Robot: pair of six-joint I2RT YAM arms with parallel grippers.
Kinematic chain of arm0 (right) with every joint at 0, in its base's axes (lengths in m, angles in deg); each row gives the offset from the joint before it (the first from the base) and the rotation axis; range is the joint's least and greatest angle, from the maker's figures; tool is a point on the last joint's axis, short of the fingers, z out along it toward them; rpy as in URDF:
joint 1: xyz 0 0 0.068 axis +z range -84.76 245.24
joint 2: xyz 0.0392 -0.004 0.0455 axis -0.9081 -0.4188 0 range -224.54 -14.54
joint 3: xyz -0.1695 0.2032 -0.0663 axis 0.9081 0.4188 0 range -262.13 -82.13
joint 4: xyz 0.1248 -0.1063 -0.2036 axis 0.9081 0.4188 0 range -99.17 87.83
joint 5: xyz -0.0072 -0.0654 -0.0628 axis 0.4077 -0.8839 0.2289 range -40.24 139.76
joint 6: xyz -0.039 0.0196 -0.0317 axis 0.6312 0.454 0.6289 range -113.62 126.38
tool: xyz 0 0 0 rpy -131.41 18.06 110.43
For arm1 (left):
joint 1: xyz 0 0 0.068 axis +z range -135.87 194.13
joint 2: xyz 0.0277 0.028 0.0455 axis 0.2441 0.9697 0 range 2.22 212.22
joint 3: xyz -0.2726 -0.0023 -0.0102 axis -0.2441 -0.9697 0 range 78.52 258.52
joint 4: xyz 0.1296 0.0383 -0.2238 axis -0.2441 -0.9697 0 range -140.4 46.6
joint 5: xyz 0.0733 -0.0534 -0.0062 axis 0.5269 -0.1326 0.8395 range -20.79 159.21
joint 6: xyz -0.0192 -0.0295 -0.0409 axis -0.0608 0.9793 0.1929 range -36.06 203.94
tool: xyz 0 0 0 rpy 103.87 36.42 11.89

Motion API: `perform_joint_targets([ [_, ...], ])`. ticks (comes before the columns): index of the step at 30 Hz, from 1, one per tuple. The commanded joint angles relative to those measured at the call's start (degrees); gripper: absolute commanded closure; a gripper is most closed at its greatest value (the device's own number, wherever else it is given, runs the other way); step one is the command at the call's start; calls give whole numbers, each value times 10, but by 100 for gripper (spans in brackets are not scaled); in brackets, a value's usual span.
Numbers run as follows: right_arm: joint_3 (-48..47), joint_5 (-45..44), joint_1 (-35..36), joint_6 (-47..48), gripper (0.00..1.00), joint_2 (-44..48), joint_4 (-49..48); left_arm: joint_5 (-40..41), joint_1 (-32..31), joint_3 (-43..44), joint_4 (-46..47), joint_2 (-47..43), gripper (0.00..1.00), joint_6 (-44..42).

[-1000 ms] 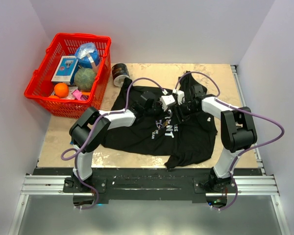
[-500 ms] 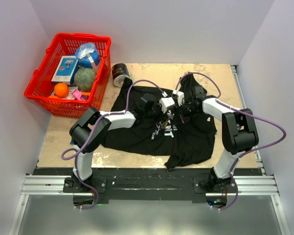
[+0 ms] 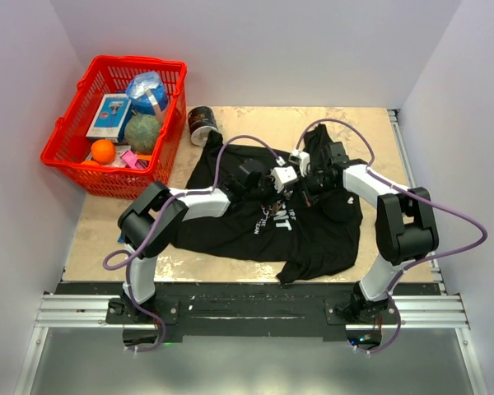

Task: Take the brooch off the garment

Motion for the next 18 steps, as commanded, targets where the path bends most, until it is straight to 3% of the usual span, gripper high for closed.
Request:
perform_joint_targets([
  [1, -14, 27, -3, -5, 95, 33, -4, -26, -1, -4, 33, -2, 100, -37],
  [7, -14, 32, -17, -13, 95, 28, -11, -58, -2, -36, 49, -28, 100, -94],
  [13, -14, 34, -18, -7, 95, 27, 2, 49, -3, -42, 89, -25, 100, -98],
  [18, -20, 4, -18, 12, 90, 10, 38, 89, 15, -14, 99, -22, 100, -25],
])
